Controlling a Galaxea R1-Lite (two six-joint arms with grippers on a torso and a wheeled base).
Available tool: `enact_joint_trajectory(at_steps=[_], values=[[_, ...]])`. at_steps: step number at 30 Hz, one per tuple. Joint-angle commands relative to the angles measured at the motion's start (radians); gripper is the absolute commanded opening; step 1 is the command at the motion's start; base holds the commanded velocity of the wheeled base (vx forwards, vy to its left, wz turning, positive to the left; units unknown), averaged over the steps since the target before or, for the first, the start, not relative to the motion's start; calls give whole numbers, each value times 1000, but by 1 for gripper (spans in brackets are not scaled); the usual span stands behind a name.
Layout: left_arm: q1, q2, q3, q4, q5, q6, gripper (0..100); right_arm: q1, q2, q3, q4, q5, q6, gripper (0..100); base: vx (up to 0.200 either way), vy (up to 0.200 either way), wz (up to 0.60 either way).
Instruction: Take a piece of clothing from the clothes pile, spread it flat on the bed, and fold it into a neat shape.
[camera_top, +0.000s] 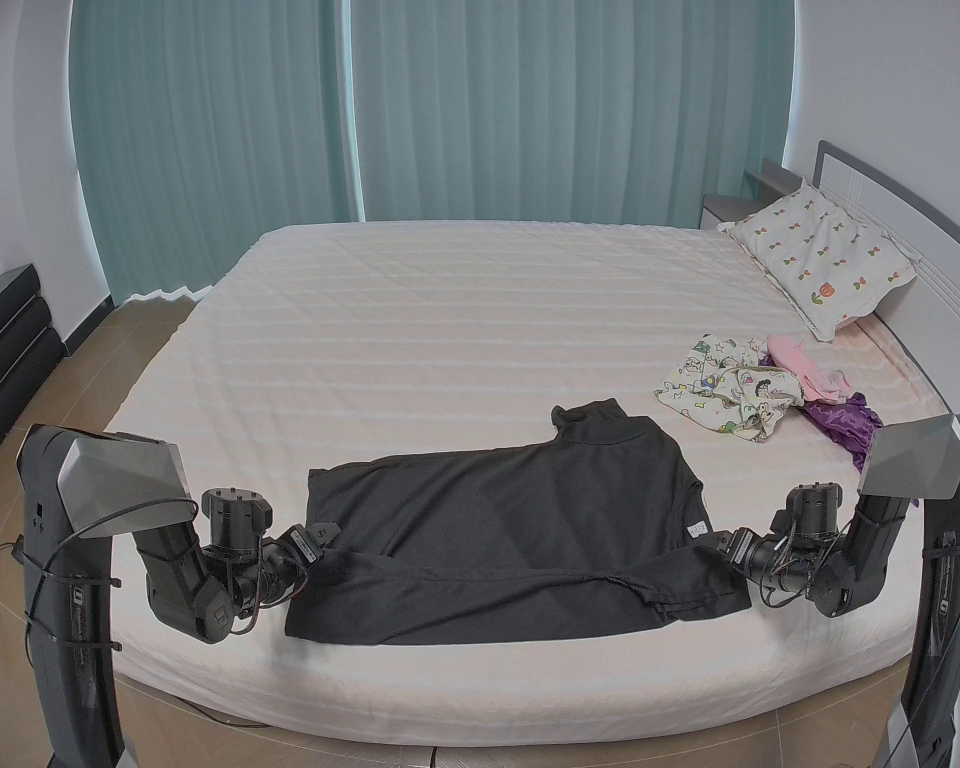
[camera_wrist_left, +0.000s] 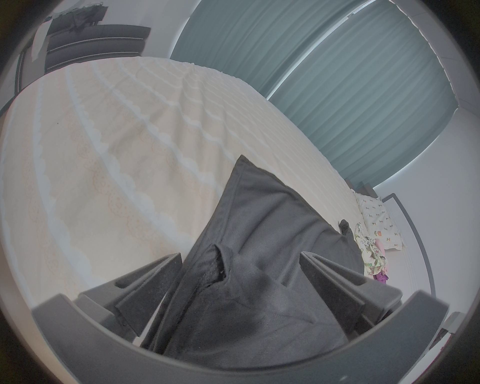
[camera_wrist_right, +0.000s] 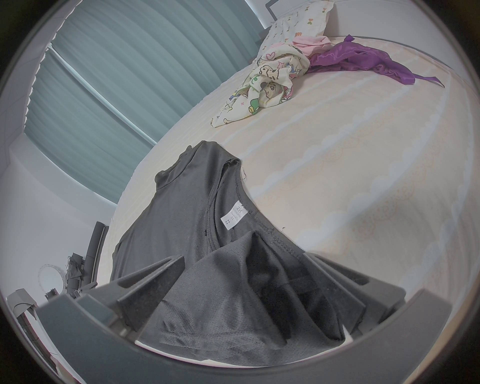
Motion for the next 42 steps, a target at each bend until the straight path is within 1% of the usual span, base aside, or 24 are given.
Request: enact_joint_trajectory(at_steps=[1,5,10,11,14,15,21,24,28,38,39,42], values=[[-10,14,23,0,3,7,100,0,-2,1,-1,1,1,100,0,0,0],[-15,-7,83,-7,2,16,100,-2,1,1,-1,1,1,100,0,0,0],[-13,-2,90,-11,9,31,100,-2,1,1,-1,1,1,100,0,0,0],[-13,-12,135,-14,11,41,100,-2,-1,3,-1,1,1,100,0,0,0],[-13,-18,161,-25,9,73,100,-2,-1,3,-1,1,1,100,0,0,0],[-13,-16,162,-28,9,73,0,0,-1,3,-1,1,1,100,0,0,0],[-8,-25,198,-26,9,85,0,-2,-2,6,-1,1,-1,100,0,0,0],[-5,-30,233,-23,20,127,0,-2,-2,7,-1,-1,-1,100,0,0,0],[-4,-45,268,-19,46,154,0,-2,-2,9,-1,-1,-1,100,0,0,0],[-4,-61,282,-14,45,156,0,-2,-4,12,-1,-1,-1,100,0,0,0],[-4,-59,287,-14,45,156,100,-2,-4,12,-1,-1,-1,100,0,0,0],[-2,-62,283,-16,43,154,100,-2,-5,12,-1,-1,-1,100,0,0,0]])
